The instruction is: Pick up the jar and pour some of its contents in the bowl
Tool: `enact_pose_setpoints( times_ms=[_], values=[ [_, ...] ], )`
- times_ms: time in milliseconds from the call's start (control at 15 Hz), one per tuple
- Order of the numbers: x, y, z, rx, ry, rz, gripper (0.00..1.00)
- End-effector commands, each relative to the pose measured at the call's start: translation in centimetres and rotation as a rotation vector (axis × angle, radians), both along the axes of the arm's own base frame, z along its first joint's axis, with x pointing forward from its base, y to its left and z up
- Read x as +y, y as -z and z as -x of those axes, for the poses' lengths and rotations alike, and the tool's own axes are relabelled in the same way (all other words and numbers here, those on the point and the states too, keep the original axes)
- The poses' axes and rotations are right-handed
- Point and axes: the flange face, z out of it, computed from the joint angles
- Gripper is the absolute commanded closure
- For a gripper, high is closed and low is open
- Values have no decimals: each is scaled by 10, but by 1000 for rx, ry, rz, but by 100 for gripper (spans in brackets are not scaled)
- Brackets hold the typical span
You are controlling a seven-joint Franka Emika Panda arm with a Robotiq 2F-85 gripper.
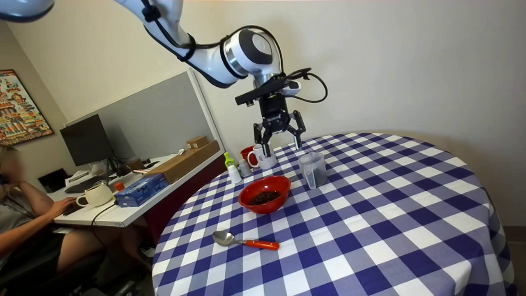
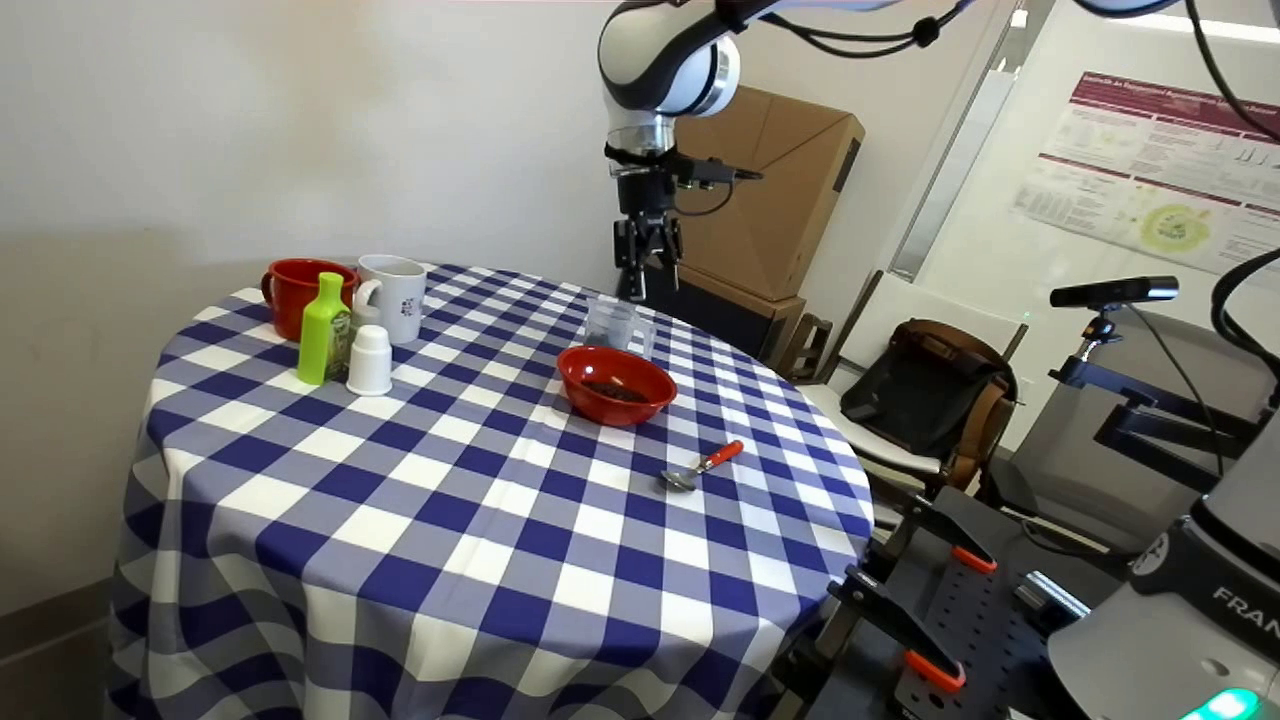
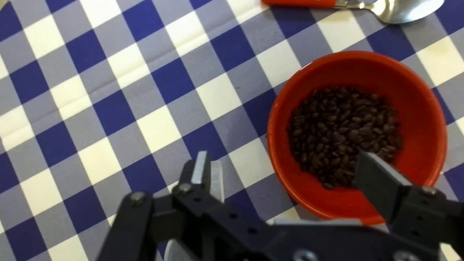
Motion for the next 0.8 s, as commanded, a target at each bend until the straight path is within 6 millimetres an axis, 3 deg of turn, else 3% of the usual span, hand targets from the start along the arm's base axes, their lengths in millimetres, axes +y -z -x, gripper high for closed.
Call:
enact_pose_setpoints(
  times_ms=[0,200,467,533,733],
  values=[
    [13,-34,46,-39,134,-18,0],
    [15,-55,66,-160,217,42,0],
    [25,-77,98,-343,131,145,0],
    [17,-65,67,-273,146,107,0],
    [25,-74,88,-316,131,132,0]
  ],
)
